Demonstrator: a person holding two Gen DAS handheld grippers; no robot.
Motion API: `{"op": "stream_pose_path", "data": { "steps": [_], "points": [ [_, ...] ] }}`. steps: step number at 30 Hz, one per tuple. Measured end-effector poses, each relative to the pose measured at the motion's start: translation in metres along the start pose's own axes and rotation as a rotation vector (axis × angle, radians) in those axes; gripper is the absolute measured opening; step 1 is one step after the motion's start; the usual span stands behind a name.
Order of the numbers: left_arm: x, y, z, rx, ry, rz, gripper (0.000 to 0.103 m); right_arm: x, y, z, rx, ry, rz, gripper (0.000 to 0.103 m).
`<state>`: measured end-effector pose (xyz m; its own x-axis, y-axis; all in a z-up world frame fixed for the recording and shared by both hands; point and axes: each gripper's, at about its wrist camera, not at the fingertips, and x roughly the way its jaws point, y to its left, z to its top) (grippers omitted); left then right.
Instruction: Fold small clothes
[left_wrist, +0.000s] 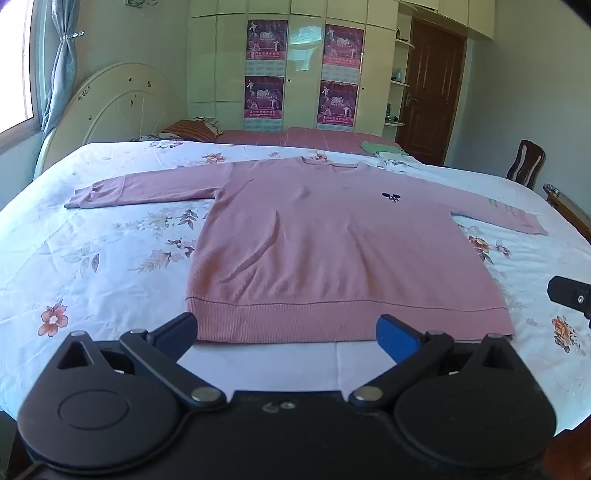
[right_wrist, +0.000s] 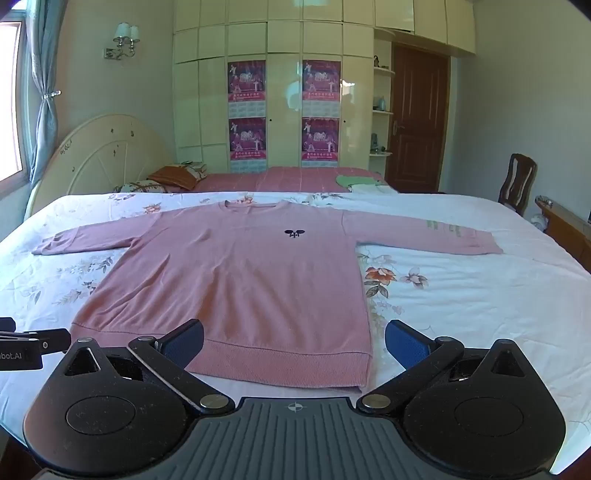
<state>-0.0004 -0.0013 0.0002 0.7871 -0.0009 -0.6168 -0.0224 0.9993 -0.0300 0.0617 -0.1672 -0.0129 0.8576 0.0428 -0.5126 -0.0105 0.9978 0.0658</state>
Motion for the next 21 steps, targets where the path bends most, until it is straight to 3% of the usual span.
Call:
{"op": "stream_pose_path", "data": {
  "steps": [21],
  "points": [
    [0.002,-0.005,0.000,0.011,0.026,-0.003,0.103,-0.004,-0.009,0.000,0.015,0.018,-0.008,0.103]
  ]
}}
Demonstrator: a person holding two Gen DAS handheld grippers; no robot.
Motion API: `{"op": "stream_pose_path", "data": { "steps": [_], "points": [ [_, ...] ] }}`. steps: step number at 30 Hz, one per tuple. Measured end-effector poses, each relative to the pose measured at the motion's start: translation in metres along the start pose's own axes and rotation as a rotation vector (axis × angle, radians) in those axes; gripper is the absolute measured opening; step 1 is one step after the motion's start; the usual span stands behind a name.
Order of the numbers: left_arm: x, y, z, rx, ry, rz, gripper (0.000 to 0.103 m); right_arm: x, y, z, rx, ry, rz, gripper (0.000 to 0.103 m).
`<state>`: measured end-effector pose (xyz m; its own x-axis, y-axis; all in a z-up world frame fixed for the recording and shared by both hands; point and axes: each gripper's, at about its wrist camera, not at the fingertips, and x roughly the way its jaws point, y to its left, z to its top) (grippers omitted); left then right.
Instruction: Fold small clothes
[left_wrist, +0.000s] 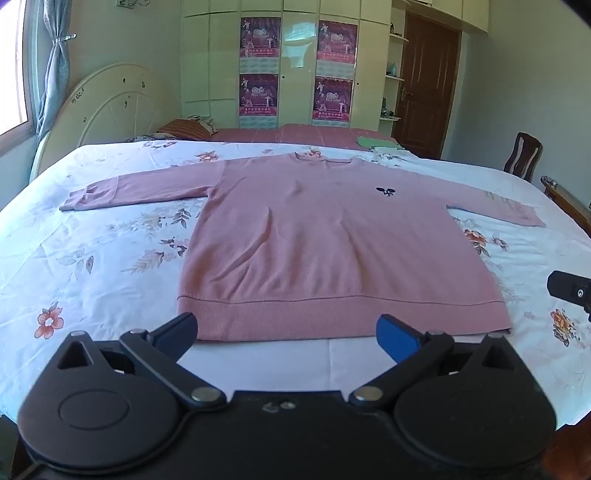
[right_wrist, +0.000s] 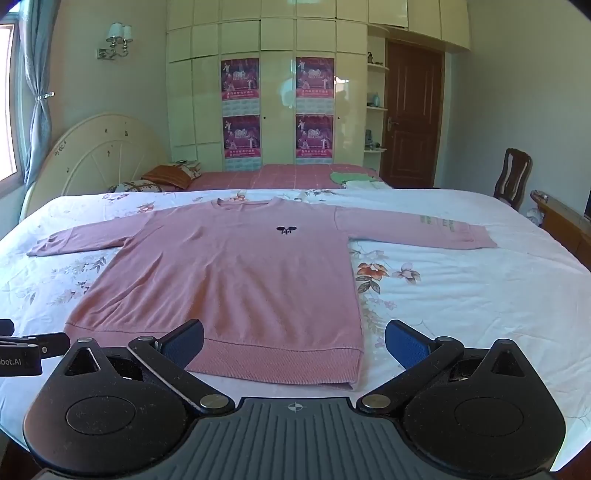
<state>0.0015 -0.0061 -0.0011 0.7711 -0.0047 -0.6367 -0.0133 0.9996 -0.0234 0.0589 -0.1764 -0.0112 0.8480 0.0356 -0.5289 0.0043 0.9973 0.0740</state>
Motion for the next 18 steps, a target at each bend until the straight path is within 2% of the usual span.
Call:
{"op": "stream_pose_path", "data": {
  "steps": [18],
  "points": [
    [0.0012,0.0016,-0.0005,0.005,0.003,0.002,0.103,0.0053,0.0038,-0.0014,-0.004,-0.002,0.005,0.103]
  ]
}}
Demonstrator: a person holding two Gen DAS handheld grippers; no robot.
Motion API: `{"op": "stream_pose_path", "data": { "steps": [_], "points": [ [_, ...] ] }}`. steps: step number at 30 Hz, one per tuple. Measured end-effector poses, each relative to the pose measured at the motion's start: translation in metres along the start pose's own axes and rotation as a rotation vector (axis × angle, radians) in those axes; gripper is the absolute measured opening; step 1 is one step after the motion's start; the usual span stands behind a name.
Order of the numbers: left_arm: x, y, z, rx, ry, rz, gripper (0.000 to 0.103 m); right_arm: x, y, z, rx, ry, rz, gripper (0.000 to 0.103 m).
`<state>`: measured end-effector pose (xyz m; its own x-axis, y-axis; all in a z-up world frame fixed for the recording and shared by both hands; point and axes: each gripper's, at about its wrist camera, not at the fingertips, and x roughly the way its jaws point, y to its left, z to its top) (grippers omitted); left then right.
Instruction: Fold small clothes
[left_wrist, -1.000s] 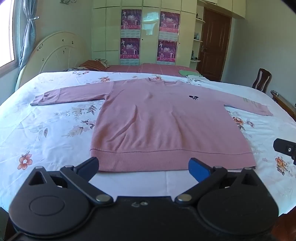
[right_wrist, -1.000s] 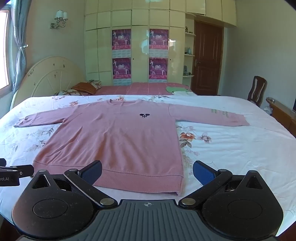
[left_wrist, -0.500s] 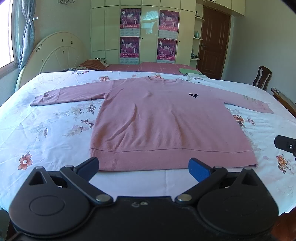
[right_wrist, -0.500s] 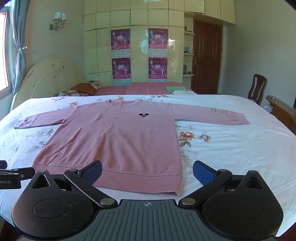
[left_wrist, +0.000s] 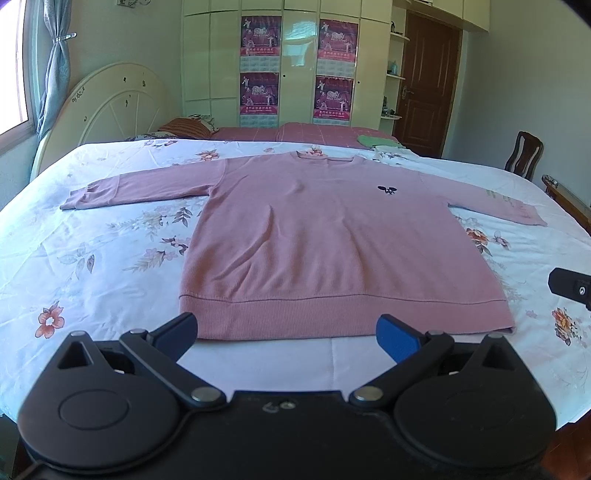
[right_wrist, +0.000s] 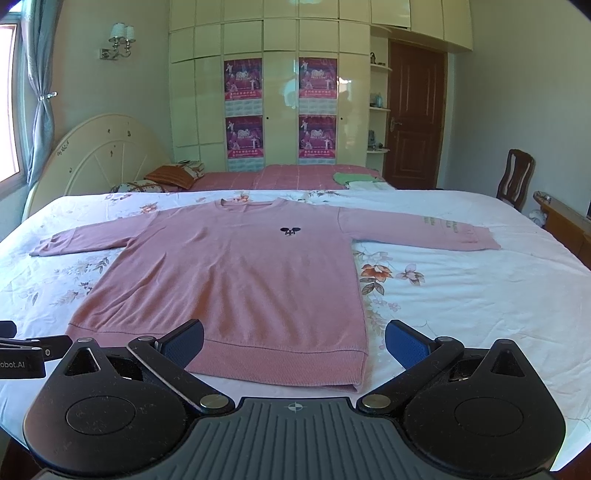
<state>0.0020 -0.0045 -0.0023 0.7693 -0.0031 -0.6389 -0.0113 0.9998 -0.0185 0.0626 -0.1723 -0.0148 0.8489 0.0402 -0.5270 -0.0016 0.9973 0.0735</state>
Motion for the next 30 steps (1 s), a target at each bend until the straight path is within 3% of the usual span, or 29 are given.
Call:
{"op": "stream_pose_path", "data": {
  "steps": [30],
  "points": [
    [0.0000,0.0002,-0.0007,0.000,-0.005,0.004,0.103,-0.0011,0.0004,-0.0015,0.003,-0.003,0.001,0.103]
  ]
}}
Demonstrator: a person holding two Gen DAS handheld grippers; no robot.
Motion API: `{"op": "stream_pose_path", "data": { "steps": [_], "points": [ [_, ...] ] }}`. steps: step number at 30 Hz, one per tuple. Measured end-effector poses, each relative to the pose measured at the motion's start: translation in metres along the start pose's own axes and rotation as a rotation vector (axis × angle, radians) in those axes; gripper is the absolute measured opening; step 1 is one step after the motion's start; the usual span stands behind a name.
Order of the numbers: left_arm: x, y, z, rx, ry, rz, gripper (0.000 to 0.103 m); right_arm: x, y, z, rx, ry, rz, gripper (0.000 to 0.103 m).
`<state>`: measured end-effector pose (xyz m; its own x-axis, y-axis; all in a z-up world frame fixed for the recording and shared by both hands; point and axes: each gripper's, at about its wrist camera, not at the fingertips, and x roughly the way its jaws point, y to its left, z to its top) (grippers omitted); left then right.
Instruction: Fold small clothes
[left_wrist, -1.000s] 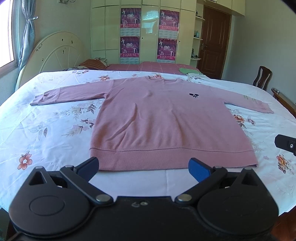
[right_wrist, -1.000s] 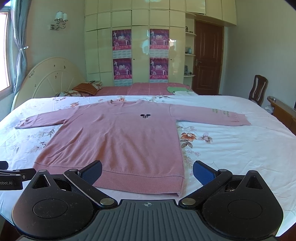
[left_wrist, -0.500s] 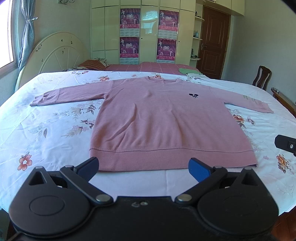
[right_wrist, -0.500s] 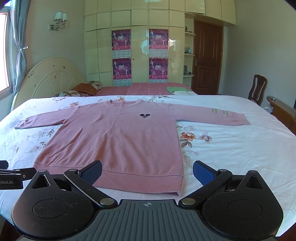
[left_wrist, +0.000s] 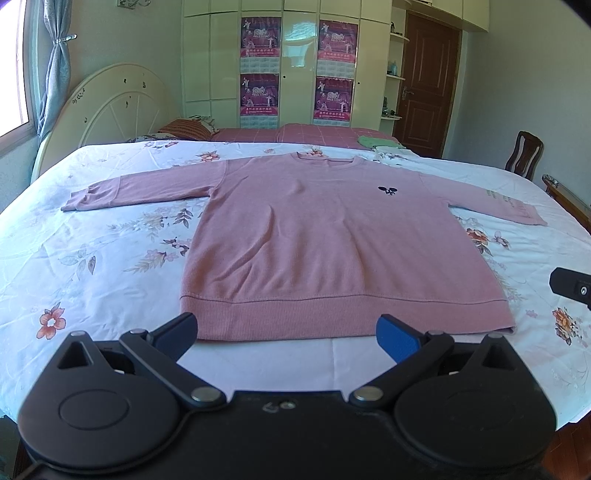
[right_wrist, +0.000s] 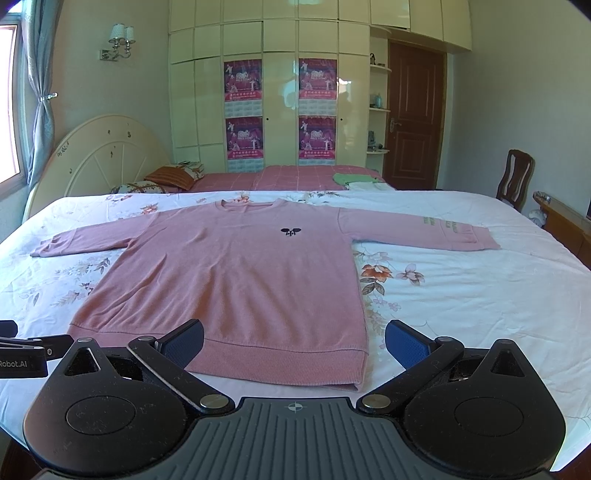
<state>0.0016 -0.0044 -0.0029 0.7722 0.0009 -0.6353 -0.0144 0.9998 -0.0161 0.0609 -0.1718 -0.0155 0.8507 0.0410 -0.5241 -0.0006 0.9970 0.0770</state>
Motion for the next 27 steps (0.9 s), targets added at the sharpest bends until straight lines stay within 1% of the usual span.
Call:
{"op": "stream_pose_path", "data": {
  "steps": [27],
  "points": [
    [-0.0024,-0.0002,0.0003,0.001,0.000,0.008,0.103,0.0014,0.0010,-0.0001,0.000,0.001,0.008,0.103]
  ]
}}
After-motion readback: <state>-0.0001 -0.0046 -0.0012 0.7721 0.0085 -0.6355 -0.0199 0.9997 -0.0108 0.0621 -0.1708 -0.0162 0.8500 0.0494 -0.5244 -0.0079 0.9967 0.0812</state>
